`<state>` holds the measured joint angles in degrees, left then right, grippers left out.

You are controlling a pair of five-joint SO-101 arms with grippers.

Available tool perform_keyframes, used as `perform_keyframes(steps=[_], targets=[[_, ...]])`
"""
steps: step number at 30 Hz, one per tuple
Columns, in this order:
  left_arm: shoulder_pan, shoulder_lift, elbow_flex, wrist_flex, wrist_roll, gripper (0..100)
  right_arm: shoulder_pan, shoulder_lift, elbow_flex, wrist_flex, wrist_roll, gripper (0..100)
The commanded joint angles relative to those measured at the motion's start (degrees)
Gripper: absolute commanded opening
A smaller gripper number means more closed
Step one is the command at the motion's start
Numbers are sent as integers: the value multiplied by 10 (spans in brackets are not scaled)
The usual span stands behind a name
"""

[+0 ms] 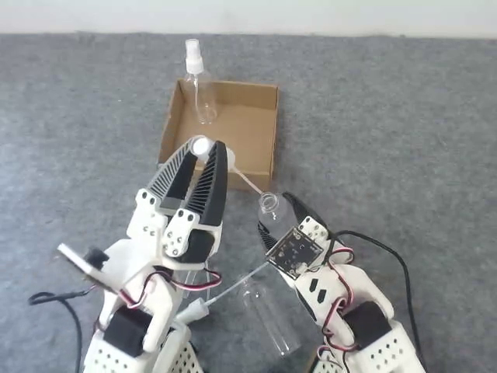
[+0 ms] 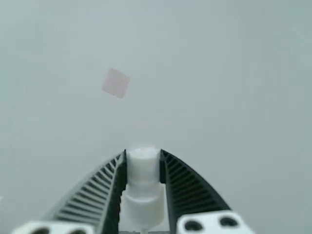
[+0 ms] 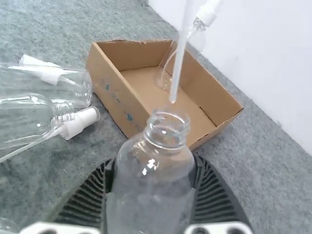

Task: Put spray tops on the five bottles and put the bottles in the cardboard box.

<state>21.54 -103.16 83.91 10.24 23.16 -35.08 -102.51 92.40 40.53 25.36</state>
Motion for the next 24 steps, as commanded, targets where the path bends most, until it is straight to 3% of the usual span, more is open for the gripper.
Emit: perform_keyframes(steps=[1,5,24], targets=[[19,-7,-5,11,13,11,-5,-13,19,-50,43,6],[51,-8,-7,34,11,11,-2,-12,40,-83,53,6],[55,-8,29,59,1,11,-1,-13,40,-84,52,6]])
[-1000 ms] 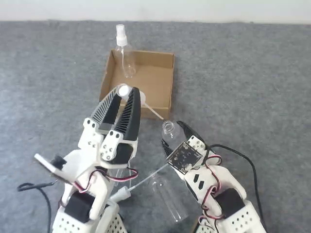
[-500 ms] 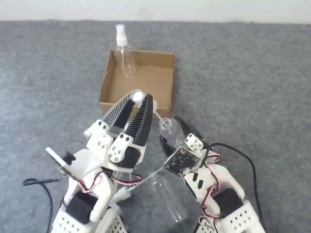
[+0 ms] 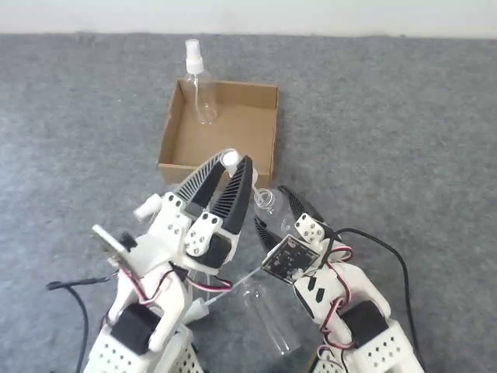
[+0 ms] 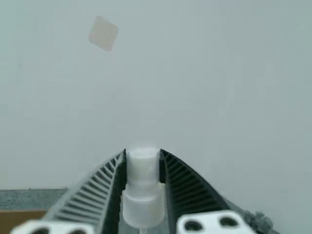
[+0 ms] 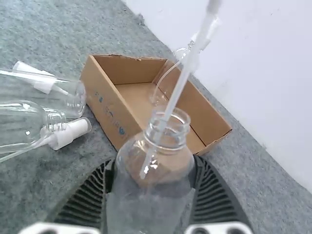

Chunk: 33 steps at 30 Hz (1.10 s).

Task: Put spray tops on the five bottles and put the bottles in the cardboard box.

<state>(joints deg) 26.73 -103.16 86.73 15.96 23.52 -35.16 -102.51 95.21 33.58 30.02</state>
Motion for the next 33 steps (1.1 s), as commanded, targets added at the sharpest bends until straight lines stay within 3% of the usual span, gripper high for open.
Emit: perform_keyframes(steps=[1,11,18,28,33], targets=[[4,-8,6,1,-15,11,0,-13,12,-15,5,6],[7,-8,44,0,-32,11,23,-13,12,-15,4,6],[62,-8,85,-2,-33,12,24,-13,12,-14,4,6],[62,-8,92,0,-33,14,24,-13,12,-7,4,6],[62,-7,98,3,-33,72,24,-13,11,-7,4,6]])
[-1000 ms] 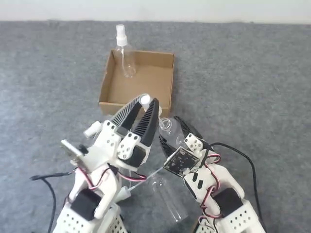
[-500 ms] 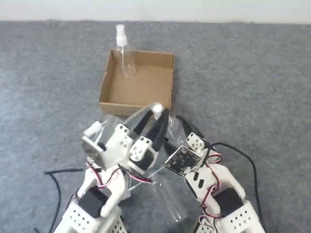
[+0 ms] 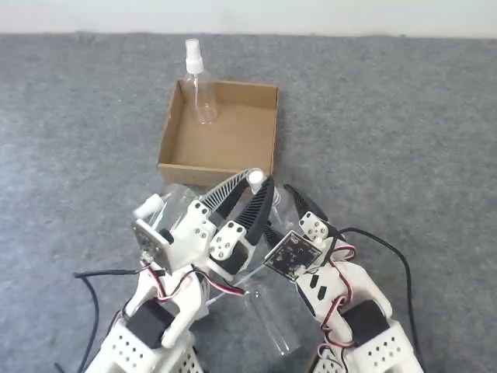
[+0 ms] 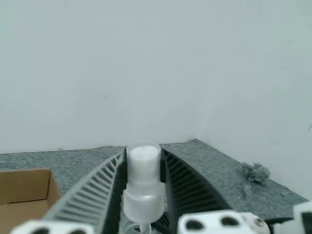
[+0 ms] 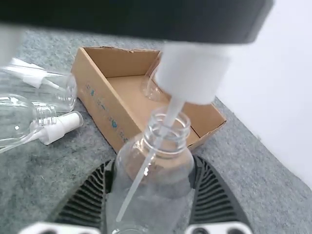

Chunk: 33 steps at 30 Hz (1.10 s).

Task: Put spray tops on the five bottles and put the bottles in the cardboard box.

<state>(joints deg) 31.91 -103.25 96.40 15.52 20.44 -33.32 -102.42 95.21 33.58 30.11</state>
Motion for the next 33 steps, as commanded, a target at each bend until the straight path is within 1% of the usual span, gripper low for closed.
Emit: perform_keyframes(steps=[1,4,7,12,20,22,28,33], targets=[[11,-6,1,7,-2,73,6,-14,11,-7,4,6],[11,-6,1,8,-2,74,6,-14,11,-7,4,6],[11,-6,1,25,-2,77,6,-14,11,-7,4,6],[10,-6,1,41,-2,129,6,-14,12,-7,4,6],[9,-7,1,44,-3,133,7,-14,12,-6,4,6],[9,-7,1,44,-4,134,17,-14,12,-6,4,6],[9,-8,1,70,-75,135,33,-14,12,-7,3,6],[9,-8,1,72,-81,135,33,-14,12,-7,3,6]])
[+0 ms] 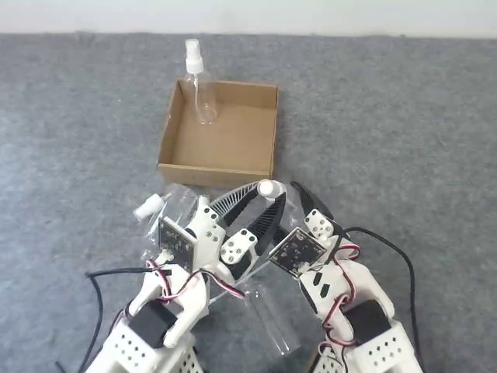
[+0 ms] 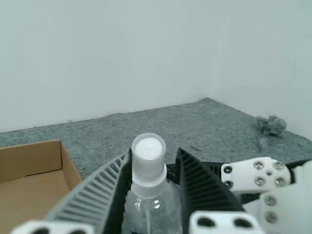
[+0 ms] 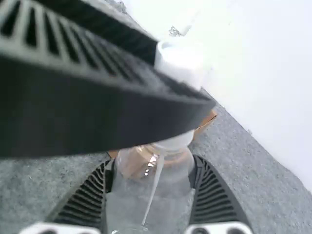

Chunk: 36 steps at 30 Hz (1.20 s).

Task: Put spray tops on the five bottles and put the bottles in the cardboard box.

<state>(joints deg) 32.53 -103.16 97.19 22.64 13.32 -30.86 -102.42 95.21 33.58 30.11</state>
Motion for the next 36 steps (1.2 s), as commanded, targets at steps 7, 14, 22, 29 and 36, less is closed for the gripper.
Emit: perform_keyframes(steps=[7,14,22,29,36], targets=[[-54,-9,-30,19,-7,164,9,-14,12,-6,3,6],[-72,-10,-50,49,-8,172,27,-14,12,5,-40,6],[-72,-10,-51,49,-6,171,76,-14,12,0,-62,6],[-73,-11,-51,47,-8,170,102,-14,12,0,-62,6],[-72,-11,-51,45,-9,170,106,-13,12,4,-78,6]])
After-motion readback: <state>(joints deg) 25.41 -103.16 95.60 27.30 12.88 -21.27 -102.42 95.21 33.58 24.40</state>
